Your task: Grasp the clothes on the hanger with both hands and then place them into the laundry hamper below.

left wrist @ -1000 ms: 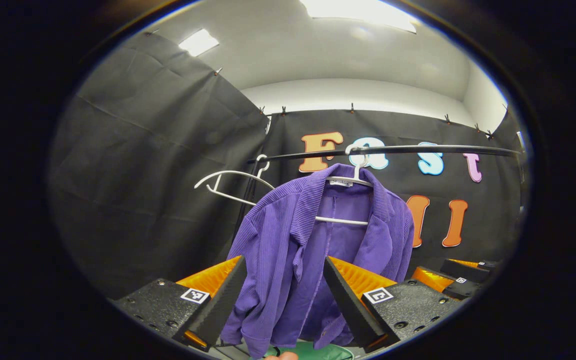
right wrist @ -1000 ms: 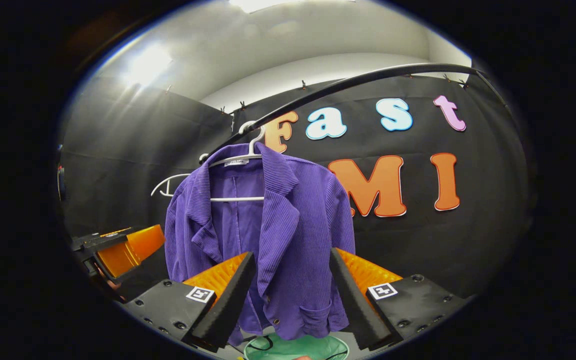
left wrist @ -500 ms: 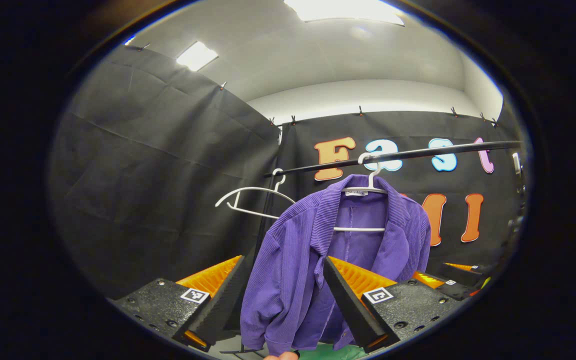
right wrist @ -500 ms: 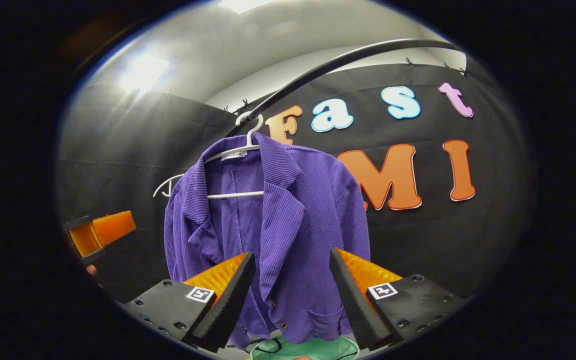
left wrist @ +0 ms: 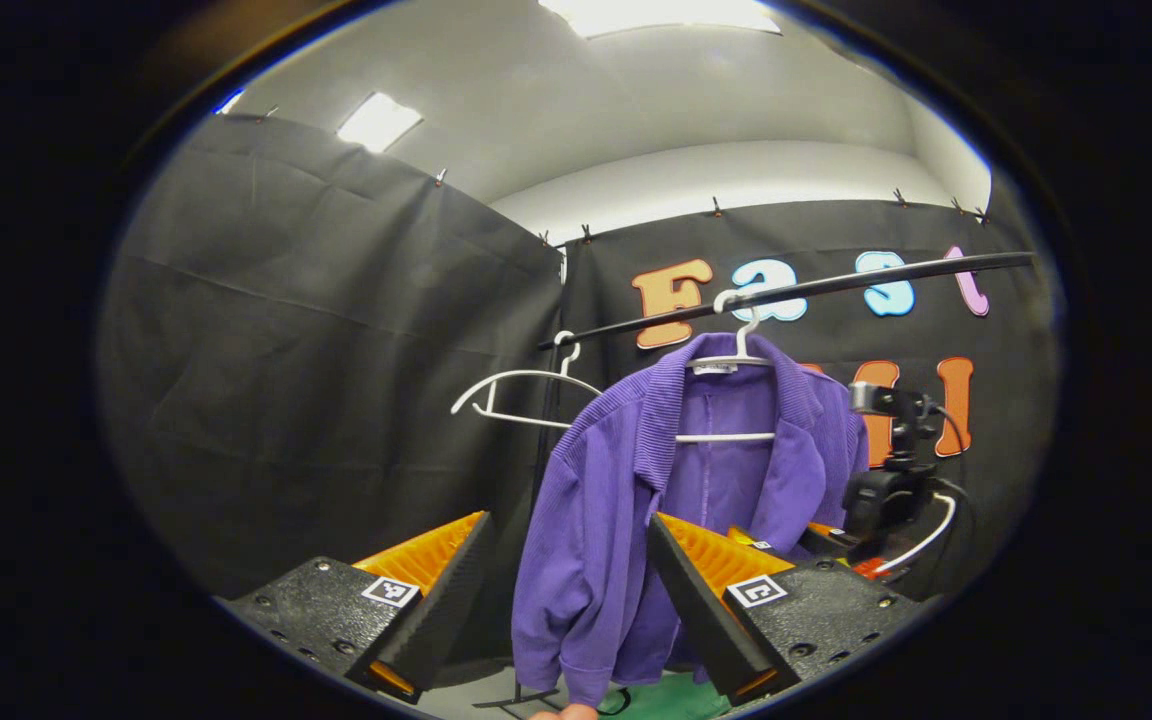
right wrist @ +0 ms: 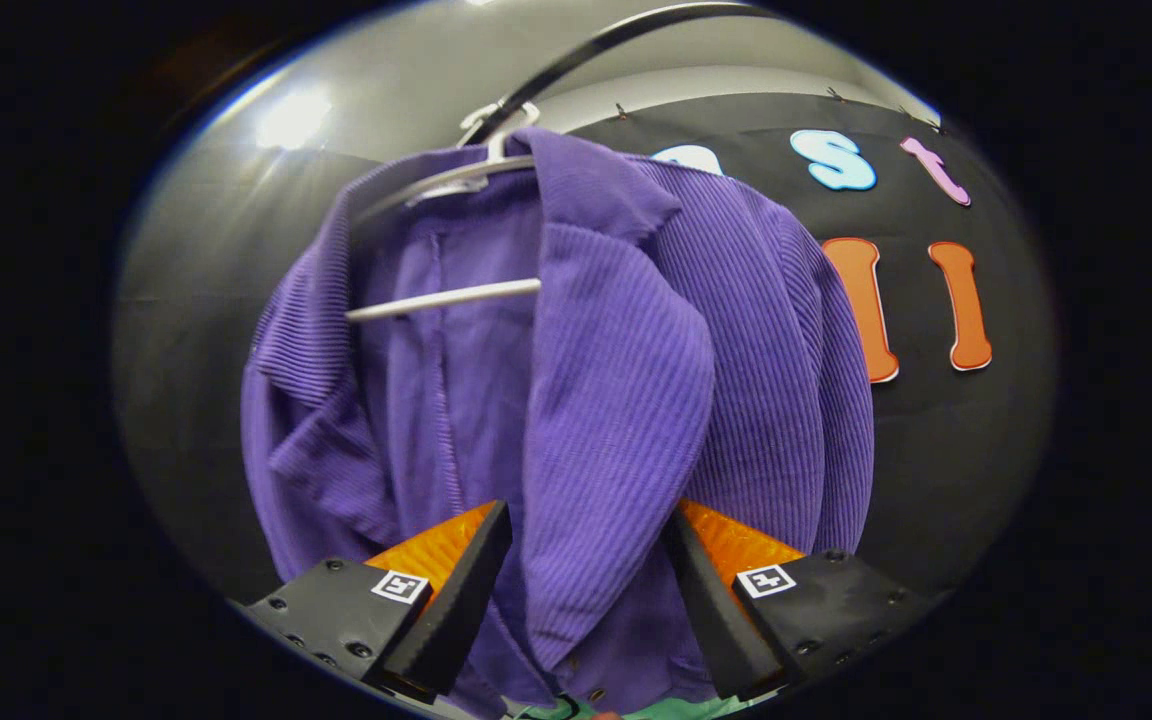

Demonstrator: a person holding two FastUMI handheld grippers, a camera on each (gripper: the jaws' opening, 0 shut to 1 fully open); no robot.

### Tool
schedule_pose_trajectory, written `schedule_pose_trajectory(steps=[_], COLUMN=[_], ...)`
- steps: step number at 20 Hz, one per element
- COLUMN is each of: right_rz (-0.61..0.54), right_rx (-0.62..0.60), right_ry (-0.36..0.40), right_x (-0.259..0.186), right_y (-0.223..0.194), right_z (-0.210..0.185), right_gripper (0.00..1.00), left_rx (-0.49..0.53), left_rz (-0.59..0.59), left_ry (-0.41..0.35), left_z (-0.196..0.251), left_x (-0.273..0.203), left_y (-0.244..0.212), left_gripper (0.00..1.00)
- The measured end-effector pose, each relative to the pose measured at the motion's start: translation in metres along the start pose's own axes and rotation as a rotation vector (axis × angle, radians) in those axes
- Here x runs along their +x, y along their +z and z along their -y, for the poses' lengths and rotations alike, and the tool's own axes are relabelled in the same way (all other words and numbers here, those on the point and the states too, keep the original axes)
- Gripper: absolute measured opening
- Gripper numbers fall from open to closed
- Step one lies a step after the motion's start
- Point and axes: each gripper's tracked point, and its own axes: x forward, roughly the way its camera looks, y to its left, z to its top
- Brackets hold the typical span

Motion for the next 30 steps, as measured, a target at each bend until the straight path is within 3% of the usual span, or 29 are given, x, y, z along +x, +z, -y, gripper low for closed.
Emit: schedule_pose_trajectory(steps=[1, 4, 5, 11, 12, 16, 19, 23, 30], right_rz=[0.001, 0.005, 0.003, 0.079, 0.093, 0.135, 0.167, 0.187, 0.234], right_rx=[0.013, 0.051, 0.057, -0.01, -0.03, -0.065, -0.079, -0.09, -0.087], right_ry=[-0.013, -0.006, 0.015, 0.058, 0.056, 0.022, 0.006, -0.02, -0.119], right_x=[-0.001, -0.02, -0.031, -0.095, -0.101, -0.122, -0.126, -0.122, -0.12], right_y=[0.004, 0.016, 0.025, 0.079, 0.087, 0.103, 0.11, 0.109, 0.116], right_z=[0.013, 0.047, 0.052, 0.069, 0.069, 0.069, 0.07, 0.078, 0.103], right_gripper=[0.92, 0.3, 0.09, 0.12, 0.09, 0.08, 0.08, 0.08, 0.08], left_rx=[-0.004, -0.033, -0.04, 0.028, 0.05, 0.137, 0.235, 0.225, 0.068], left_rz=[-0.01, -0.044, -0.057, -0.037, -0.018, 0.065, 0.097, 0.077, 0.054], left_ry=[-0.018, -0.082, -0.099, -0.001, 0.009, 0.095, 0.112, 0.047, 0.027], left_z=[0.006, 0.035, 0.046, 0.065, 0.068, 0.057, 0.045, 0.031, -0.008], left_x=[0.003, 0.025, 0.038, 0.142, 0.157, 0.191, 0.207, 0.193, 0.155], left_y=[-0.007, -0.034, -0.045, -0.096, -0.097, -0.095, -0.087, -0.079, -0.019], left_gripper=[0.95, 0.99, 0.95, 0.97, 0.97, 0.94, 0.95, 0.09, 0.1])
